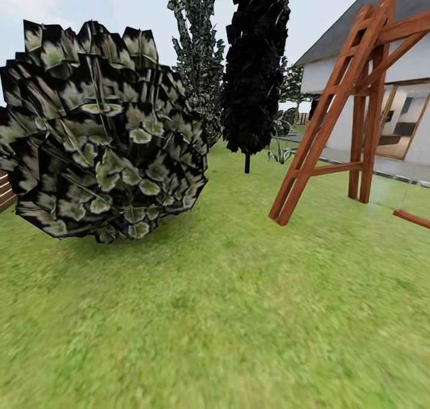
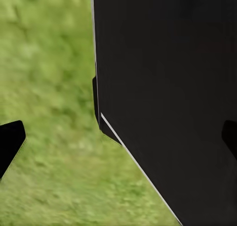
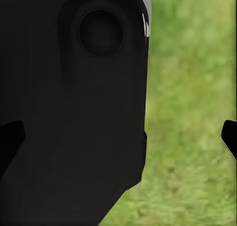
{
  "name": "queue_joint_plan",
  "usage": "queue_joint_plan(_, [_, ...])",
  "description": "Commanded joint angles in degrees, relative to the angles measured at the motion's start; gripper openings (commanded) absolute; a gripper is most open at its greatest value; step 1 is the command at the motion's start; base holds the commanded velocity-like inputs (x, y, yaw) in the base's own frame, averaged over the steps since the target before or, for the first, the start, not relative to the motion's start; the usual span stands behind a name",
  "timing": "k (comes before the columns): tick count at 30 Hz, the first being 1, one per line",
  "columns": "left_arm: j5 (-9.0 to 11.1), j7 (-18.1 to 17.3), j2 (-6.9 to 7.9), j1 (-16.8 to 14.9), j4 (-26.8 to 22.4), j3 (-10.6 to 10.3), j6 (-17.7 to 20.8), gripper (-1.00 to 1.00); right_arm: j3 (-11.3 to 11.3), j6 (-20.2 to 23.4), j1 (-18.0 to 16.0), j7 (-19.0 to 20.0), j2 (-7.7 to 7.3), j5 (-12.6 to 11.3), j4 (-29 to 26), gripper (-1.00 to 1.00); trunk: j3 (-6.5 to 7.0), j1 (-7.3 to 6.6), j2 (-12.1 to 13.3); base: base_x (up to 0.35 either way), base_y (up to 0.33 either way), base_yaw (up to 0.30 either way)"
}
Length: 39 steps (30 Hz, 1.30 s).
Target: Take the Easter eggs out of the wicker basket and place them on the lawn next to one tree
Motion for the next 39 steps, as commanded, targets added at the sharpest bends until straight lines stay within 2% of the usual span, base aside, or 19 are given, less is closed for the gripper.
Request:
queue_joint_plan(1, [-0.02,0.01,0.00,0.04,-0.13,0.03,0.01,1.00,0.03,-0.02,-0.08,-0.02,-0.01,0.01,0.12,1.00,-0.04,0.03,-0.02,0.335,0.000,-0.001])
queue_joint_plan(16, [-0.03,0.01,0.00,0.04,-0.13,0.02,0.01,1.00,0.00,-0.02,-0.08,-0.02,-0.03,0.01,0.12,1.00,-0.04,0.03,-0.02,0.335,0.000,-0.005])
queue_joint_plan(27, [0.02,0.01,0.00,0.04,-0.12,0.04,0.01,1.00,0.00,-0.02,-0.08,-0.02,-0.02,0.01,0.12,1.00,-0.04,0.03,-0.02,0.335,0.000,-0.249])
queue_joint_plan(39, [-0.01,0.01,0.00,0.04,-0.12,0.03,0.01,1.00,-0.05,-0.02,-0.08,-0.02,-0.04,0.01,0.12,1.00,-0.04,0.03,-0.02,0.335,0.000,-0.023])
